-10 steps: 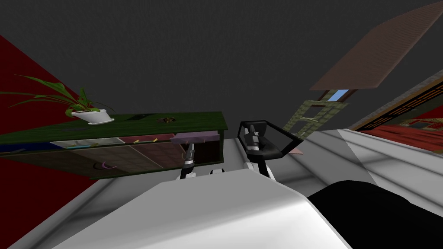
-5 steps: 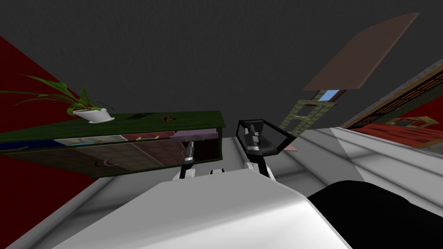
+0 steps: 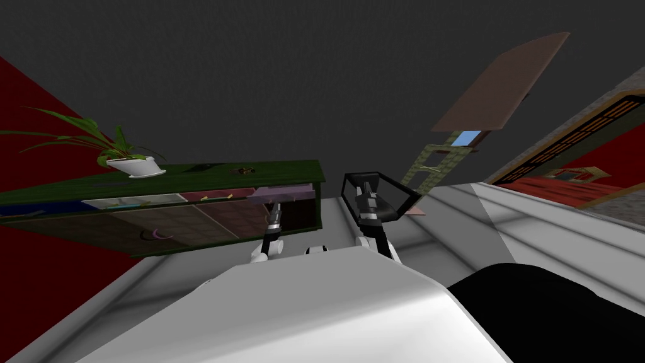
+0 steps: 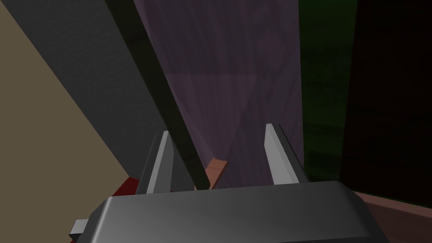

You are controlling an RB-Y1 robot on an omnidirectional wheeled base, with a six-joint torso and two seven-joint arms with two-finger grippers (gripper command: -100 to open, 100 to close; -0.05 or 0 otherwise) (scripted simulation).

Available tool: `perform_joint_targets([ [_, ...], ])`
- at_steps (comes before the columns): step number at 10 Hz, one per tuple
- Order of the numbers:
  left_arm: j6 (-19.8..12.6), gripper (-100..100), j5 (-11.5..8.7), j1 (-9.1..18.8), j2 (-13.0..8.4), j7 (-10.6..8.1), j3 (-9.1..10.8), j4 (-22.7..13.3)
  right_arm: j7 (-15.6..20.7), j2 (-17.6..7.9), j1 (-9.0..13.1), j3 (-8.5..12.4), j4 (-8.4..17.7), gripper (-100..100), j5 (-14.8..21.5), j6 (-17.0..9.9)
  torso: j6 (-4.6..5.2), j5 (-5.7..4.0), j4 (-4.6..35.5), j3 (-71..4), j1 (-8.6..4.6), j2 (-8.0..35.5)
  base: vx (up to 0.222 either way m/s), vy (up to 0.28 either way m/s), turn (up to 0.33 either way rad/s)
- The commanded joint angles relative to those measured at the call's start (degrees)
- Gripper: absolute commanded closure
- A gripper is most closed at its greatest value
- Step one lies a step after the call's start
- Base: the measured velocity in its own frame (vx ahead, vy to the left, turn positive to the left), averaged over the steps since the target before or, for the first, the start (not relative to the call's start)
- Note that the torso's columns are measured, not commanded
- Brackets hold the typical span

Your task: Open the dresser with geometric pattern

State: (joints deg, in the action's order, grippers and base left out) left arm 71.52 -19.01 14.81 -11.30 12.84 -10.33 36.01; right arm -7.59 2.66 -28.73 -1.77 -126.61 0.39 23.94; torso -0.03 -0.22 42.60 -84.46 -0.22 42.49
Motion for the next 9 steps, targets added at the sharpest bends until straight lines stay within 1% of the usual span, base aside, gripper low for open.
perform_joint_targets([
  [1,-3.1,-100,0.1,2.5,-0.6,-0.49,0.87,0.6,0.0,0.0,0.0,0.0,0.0,0,0.0,0.0,0.02,0.09,-0.1,0.0,0.07,-0.1,-0.081,-0.008,0.03],
  [3,-5.2,-100,0.2,4.2,-1.0,-0.81,1.46,1.0,0.0,0.0,0.0,0.0,0.0,0,0.0,0.0,0.02,0.1,-0.1,0.0,0.11,0.0,-0.083,-0.021,0.02],
  [4,-5.2,-100,0.2,4.2,-1.0,-0.81,1.46,1.0,0.0,0.0,0.0,0.0,0.0,0,0.0,0.0,0.04,0.04,0.0,0.1,0.02,0.1,-0.041,-0.009,0.007],
  [9,-10.5,-100,0.5,8.4,-2.0,-1.62,2.91,2.0,0.0,0.0,0.0,0.0,0.0,0,0.0,0.0,0.02,-0.16,0.4,0.3,-0.16,0.5,-0.05,-0.01,0.014],
])
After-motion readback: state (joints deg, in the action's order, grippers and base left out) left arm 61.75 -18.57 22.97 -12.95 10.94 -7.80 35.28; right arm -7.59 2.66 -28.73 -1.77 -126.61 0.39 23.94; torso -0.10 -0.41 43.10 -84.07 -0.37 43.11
